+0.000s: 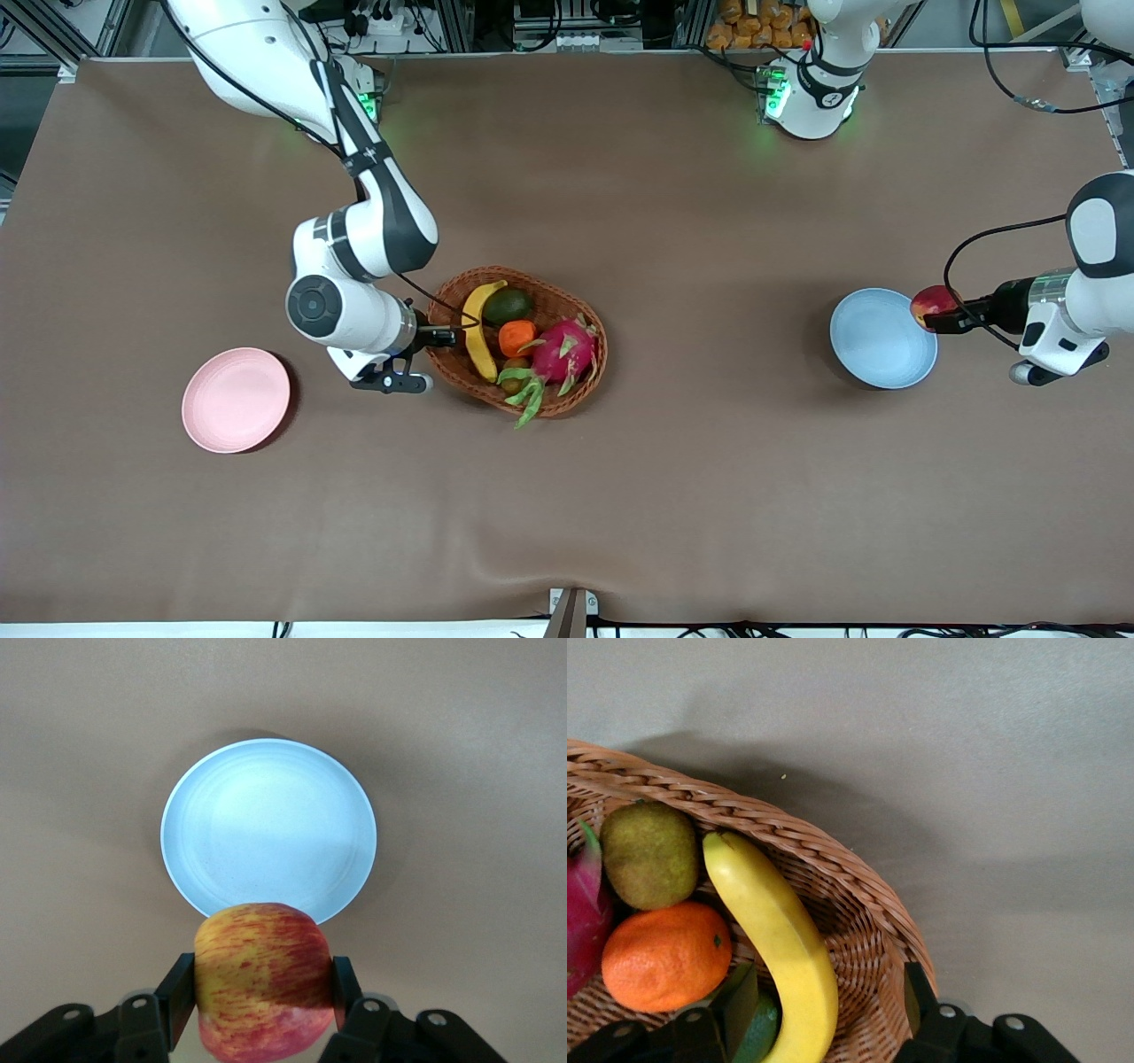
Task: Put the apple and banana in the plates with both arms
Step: 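Carry the apple toward the blue plate while the right gripper reaches the banana, then grasp the banana with the right gripper while the left gripper holds the apple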
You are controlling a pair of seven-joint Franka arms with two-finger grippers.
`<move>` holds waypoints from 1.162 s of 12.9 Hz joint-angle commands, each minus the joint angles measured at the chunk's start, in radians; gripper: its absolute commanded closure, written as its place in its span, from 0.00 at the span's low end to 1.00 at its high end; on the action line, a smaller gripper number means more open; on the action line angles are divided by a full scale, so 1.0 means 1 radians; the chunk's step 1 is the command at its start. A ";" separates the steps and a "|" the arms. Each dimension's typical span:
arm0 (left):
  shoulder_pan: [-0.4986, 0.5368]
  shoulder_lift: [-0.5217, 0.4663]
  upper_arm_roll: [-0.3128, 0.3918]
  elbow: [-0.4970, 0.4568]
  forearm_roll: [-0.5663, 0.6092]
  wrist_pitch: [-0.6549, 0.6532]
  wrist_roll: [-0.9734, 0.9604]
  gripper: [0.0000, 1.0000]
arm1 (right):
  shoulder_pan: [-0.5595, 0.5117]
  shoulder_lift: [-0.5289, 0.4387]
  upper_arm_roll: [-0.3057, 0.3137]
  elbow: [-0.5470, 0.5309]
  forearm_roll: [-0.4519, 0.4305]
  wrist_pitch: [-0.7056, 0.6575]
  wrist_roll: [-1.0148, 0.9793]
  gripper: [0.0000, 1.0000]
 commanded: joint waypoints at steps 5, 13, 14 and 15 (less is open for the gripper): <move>0.017 0.007 -0.007 -0.032 -0.016 0.069 0.025 1.00 | 0.055 0.041 -0.011 -0.014 0.024 0.036 0.095 0.34; 0.019 0.021 -0.007 -0.032 -0.010 0.082 0.025 1.00 | 0.101 0.052 -0.011 -0.051 0.024 0.045 0.203 0.33; 0.019 0.021 -0.007 -0.032 -0.010 0.082 0.025 1.00 | 0.100 0.056 -0.011 -0.054 0.024 0.045 0.204 0.33; 0.019 0.021 -0.007 -0.032 -0.010 0.082 0.025 1.00 | 0.100 0.056 -0.011 -0.062 0.024 0.045 0.204 0.33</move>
